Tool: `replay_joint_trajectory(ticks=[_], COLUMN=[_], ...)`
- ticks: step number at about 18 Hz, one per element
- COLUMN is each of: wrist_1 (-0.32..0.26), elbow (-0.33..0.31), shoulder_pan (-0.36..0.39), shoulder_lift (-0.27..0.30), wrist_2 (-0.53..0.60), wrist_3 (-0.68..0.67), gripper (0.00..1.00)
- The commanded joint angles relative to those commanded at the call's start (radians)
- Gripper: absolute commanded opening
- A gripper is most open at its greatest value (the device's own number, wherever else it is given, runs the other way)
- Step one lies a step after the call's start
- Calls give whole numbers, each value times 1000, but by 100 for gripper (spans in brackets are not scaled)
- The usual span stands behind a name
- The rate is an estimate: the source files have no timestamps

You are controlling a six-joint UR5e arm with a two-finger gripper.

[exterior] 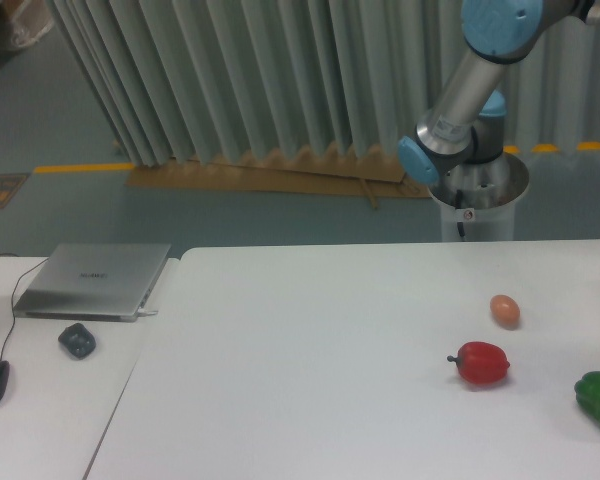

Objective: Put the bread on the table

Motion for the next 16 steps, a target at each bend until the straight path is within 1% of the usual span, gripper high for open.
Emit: replay_joint_trajectory(ticks=[2,4,6,8,10,12,14,15,16], wrist_1=[-80,-162,-212,-250,-272,-272,-264,-264,-264], elbow=[14,15,17,17,17,17,6,5,-1], shoulder_pan=[2,-6,-32,-50,-92,-132,-193,-210,-219], shoulder_lift=[26,57,90,110,124,126,120,118,121], wrist_2=[-6,-23,-84,-110,-114,-121,-169,-167,-190], wrist_3=[-12,-92,-153,-190,-276,-343,-469,-498,-517], gripper=[14,14,14,13,13,13,13,13,13])
